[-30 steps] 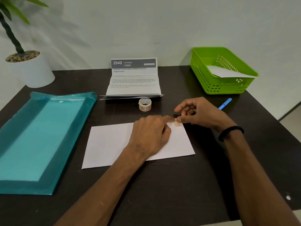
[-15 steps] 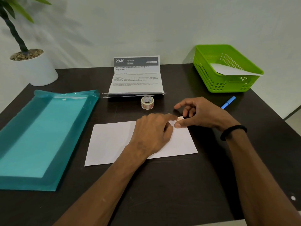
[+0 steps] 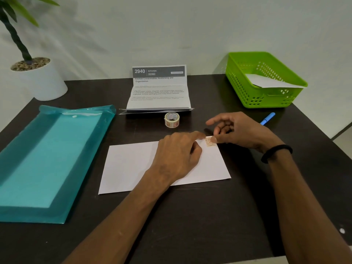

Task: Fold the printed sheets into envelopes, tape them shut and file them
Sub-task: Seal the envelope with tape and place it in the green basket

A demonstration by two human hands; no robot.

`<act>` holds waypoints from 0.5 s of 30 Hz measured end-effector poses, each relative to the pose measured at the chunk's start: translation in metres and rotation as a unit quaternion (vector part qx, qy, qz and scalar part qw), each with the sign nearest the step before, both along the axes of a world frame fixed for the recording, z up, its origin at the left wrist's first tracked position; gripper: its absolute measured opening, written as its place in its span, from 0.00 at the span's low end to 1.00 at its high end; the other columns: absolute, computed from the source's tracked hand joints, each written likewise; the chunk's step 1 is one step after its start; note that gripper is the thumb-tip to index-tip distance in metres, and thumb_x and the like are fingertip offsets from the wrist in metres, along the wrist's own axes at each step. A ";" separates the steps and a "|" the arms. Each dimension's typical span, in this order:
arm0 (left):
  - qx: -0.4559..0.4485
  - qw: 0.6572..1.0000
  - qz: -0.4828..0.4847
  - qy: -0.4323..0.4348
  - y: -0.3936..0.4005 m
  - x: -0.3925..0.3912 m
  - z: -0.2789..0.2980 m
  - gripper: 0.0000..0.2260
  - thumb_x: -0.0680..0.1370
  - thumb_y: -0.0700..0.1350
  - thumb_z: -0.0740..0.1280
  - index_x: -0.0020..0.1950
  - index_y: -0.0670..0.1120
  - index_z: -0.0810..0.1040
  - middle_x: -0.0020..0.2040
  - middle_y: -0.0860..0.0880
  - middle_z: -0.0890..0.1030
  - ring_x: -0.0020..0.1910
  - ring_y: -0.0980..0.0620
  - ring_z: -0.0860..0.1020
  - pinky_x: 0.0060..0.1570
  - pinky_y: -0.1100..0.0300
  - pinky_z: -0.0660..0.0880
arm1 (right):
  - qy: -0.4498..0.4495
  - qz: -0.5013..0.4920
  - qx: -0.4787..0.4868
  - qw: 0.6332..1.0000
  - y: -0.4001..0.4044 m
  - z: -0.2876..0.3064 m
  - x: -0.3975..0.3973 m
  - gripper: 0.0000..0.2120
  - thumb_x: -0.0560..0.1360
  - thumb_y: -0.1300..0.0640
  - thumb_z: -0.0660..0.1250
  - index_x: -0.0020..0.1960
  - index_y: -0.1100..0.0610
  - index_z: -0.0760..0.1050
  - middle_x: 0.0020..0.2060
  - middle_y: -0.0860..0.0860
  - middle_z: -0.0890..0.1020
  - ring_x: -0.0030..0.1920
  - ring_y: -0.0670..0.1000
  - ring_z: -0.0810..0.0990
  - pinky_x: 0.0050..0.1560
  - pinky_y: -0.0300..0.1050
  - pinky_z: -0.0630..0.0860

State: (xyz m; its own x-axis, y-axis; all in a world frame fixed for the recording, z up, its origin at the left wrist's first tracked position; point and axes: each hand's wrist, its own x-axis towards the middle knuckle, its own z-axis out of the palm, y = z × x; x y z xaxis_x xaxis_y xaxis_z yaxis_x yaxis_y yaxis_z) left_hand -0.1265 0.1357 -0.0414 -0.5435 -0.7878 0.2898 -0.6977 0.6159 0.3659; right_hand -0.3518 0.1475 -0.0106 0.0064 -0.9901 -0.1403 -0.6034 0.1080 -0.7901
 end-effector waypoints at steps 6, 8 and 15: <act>0.003 1.000 0.000 0.006 -0.002 -0.001 -0.002 0.15 0.83 0.51 0.62 0.69 0.57 0.77 0.42 0.54 0.81 0.39 0.55 0.72 0.44 0.57 0.72 | 0.073 -0.032 -0.027 0.996 -0.009 -0.006 0.013 0.17 0.71 0.51 0.81 0.58 0.47 0.82 0.39 0.47 0.84 0.33 0.40 0.77 0.41 0.37 0.74; -0.011 1.000 0.006 0.024 -0.002 0.001 -0.003 0.12 0.82 0.50 0.64 0.65 0.56 0.79 0.35 0.56 0.73 0.37 0.54 0.72 0.43 0.55 0.75 | 0.053 -0.014 -0.010 0.998 -0.006 -0.004 0.012 0.23 0.66 0.49 0.84 0.58 0.45 0.82 0.40 0.47 0.84 0.33 0.40 0.76 0.40 0.39 0.75; -0.005 0.987 0.020 0.158 -0.009 0.017 0.007 0.08 0.80 0.46 0.69 0.57 0.51 0.83 0.31 0.57 0.74 0.31 0.56 0.73 0.41 0.51 0.79 | 0.008 0.048 0.026 0.998 0.002 0.001 -0.002 0.40 0.54 0.46 0.86 0.64 0.43 0.80 0.47 0.47 0.81 0.43 0.44 0.77 0.47 0.38 0.77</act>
